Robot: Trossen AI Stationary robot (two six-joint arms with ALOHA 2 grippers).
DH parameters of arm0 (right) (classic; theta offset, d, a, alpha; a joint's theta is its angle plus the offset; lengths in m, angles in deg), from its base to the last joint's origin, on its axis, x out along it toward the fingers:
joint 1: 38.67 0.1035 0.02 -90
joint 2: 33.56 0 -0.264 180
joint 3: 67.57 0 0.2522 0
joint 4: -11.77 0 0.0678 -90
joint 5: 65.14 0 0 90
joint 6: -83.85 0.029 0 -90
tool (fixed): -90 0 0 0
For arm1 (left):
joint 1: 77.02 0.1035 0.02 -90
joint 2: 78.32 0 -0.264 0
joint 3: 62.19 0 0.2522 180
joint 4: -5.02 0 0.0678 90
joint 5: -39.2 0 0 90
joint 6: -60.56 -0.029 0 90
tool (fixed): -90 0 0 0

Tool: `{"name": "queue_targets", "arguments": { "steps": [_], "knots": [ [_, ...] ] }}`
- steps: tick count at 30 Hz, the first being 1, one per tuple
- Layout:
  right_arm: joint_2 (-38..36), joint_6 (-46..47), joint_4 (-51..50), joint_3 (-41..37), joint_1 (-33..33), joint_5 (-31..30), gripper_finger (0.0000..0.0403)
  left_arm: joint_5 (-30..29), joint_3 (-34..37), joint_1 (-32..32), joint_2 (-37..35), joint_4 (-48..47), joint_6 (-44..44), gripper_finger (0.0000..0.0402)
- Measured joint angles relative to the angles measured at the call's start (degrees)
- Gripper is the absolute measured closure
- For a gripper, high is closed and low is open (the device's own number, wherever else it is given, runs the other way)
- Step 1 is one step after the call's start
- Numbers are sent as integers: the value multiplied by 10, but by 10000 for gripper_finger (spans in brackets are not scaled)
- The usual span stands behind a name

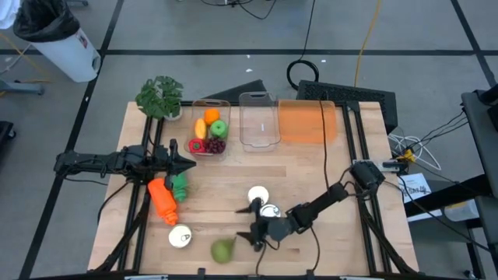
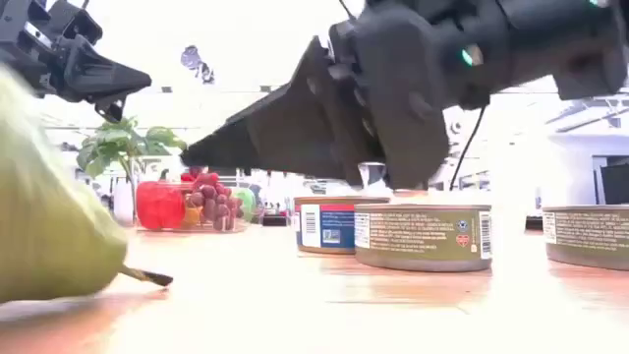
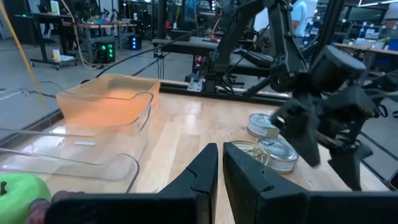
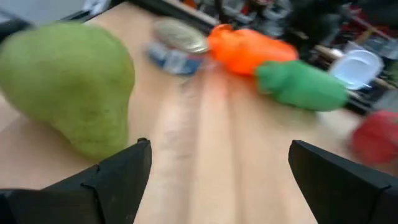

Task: Pick & Place Food Item
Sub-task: Put the green pear into the left transparent bin

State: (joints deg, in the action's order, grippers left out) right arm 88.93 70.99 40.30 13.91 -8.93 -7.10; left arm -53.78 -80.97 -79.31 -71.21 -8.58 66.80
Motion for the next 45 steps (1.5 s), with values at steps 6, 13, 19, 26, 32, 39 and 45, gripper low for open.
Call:
{"name": "queue_targets", "arguments": {
  "steps": [6, 13, 19, 26, 32, 39, 45],
  "knots": [
    [-81, 12, -68, -6, 0, -10, 44, 0, 0, 0, 0, 0, 0, 366],
    [-215, 72, -260, -6, 18, -17, 44, 0, 0, 0, 0, 0, 0, 366],
    [-333, 231, -438, -36, 37, -59, 44, 0, 0, 0, 0, 0, 0, 366],
    [-481, 298, -424, -172, 82, -117, 44, 0, 0, 0, 0, 0, 0, 366],
    [-592, 317, -316, -318, 100, -115, 44, 0, 0, 0, 0, 0, 0, 366],
    [-686, 282, -215, -437, 101, -115, 44, 0, 0, 0, 0, 0, 0, 366],
    [-739, 216, -134, -495, 101, -115, 44, 0, 0, 0, 0, 0, 0, 366]
  ]
}}
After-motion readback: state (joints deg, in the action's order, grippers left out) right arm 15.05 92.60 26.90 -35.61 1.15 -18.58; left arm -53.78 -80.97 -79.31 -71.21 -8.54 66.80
